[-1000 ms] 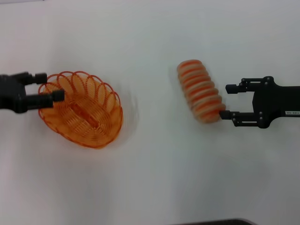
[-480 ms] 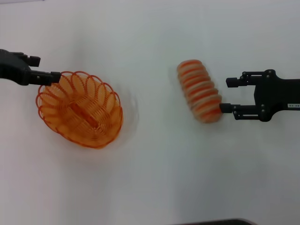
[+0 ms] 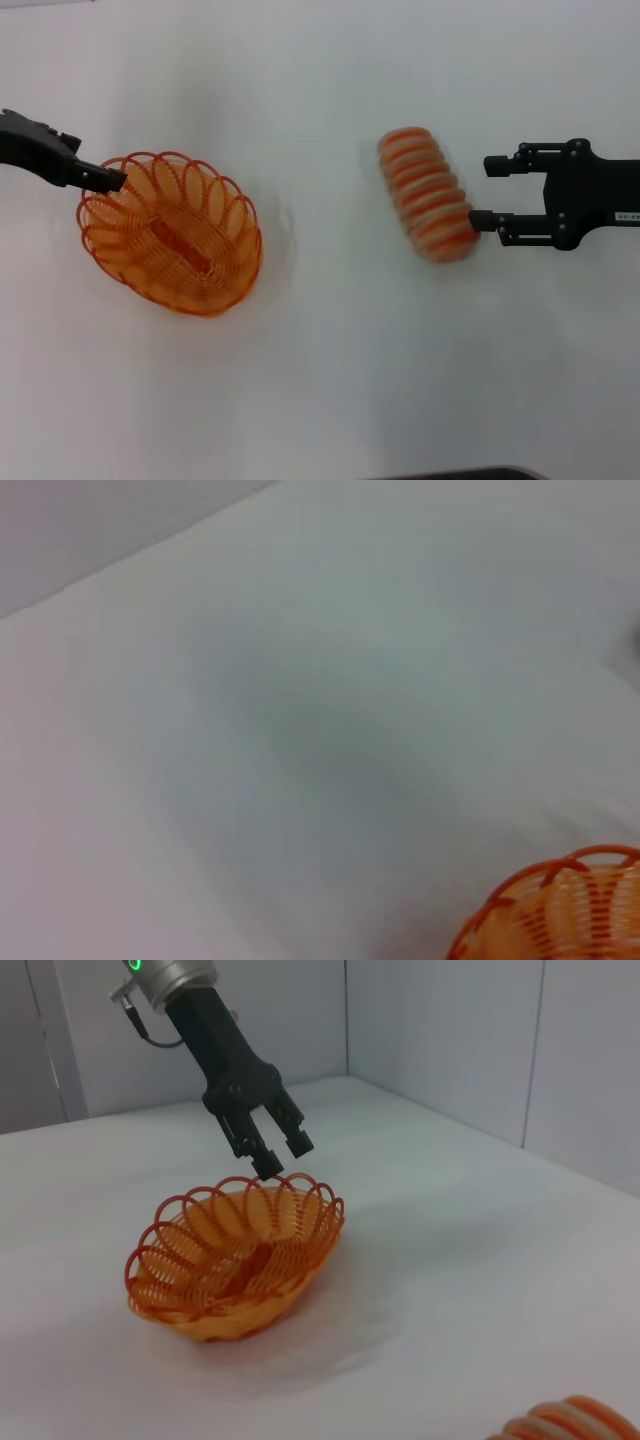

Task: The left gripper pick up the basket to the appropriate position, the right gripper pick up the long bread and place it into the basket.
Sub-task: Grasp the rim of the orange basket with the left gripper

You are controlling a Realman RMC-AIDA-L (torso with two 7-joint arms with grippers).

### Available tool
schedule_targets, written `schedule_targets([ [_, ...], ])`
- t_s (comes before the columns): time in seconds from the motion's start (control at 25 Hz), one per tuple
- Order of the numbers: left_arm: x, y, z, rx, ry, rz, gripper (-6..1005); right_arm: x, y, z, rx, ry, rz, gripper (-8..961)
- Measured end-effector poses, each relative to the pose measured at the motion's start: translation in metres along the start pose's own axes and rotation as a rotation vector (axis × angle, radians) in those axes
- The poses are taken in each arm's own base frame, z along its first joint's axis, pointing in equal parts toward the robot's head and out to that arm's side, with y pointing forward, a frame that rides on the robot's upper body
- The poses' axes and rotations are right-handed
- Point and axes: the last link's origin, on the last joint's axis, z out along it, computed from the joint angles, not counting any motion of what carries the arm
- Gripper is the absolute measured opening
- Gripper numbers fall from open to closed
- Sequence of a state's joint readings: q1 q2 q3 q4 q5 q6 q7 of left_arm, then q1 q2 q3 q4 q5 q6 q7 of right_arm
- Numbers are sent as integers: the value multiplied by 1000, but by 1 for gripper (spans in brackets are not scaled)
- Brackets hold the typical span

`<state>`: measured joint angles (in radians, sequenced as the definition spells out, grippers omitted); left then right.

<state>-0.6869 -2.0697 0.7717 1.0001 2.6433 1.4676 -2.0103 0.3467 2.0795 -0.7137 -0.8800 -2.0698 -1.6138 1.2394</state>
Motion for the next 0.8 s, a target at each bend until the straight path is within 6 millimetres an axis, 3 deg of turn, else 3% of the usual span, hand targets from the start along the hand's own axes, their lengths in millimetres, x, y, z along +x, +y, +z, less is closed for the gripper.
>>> schedule_targets([
  [0.48, 0, 9, 28, 45, -84, 32, 741, -3, -1, 2, -4, -5, -7, 712],
  [0.8, 1, 14, 35, 47, -93, 49, 721, -3, -3, 2, 8, -5, -6, 713],
])
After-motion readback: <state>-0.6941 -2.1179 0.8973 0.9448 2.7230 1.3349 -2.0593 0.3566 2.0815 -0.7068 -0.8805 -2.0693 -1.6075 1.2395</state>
